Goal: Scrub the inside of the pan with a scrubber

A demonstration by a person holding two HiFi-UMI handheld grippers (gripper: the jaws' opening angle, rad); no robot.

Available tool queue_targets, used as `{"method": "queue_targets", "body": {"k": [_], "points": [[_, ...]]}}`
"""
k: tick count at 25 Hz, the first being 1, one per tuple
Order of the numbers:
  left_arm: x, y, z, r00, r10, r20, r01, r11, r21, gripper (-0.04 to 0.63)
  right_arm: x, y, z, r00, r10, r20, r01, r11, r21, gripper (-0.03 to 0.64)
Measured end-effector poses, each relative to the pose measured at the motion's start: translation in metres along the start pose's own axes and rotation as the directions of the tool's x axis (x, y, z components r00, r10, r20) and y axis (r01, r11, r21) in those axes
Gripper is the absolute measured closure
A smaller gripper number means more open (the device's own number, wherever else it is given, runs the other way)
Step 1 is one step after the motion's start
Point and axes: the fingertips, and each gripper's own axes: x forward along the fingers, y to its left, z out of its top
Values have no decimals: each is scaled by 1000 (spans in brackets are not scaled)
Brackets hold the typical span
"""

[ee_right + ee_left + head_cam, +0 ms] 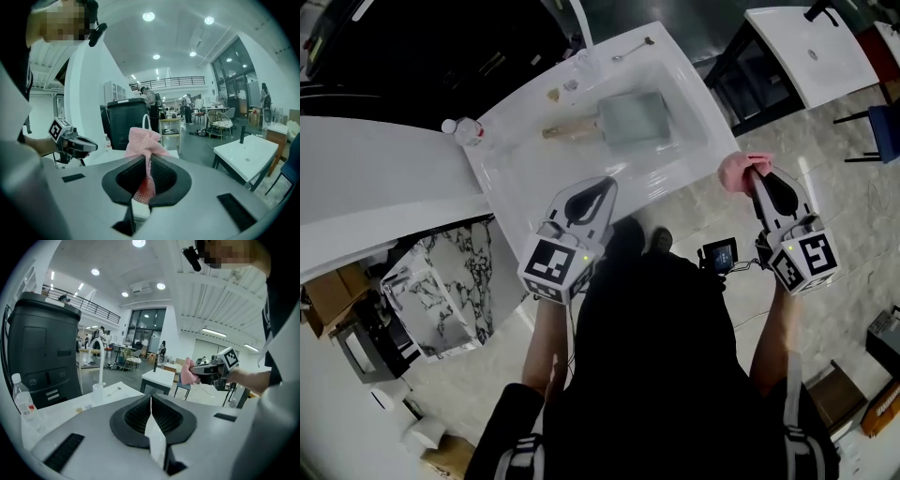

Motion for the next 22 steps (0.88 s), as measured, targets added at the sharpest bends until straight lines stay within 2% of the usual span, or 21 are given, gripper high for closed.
{"method": "queue_targets", "body": {"k": [4,10,15,20,22], "points": [[12,41,1,1000,-1,-23,1,1000,13,560,39,1,9,1000,-3,-16,3,1000,-3,579],[32,103,-25,995,15,-96,-13,1000,18,560,88,5,2,997,-4,-81,2,1000,-17,579],[48,156,-63,980,90,-177,-88,996,21,560,120,5,-19,987,38,-155,-41,999,-14,578],[63,194,-107,956,151,-249,-179,980,-92,560,149,0,-48,967,117,-226,-119,993,3,579],[67,211,-125,937,207,-283,-240,967,-85,558,162,-4,-59,958,142,-248,-142,990,16,579]]}}
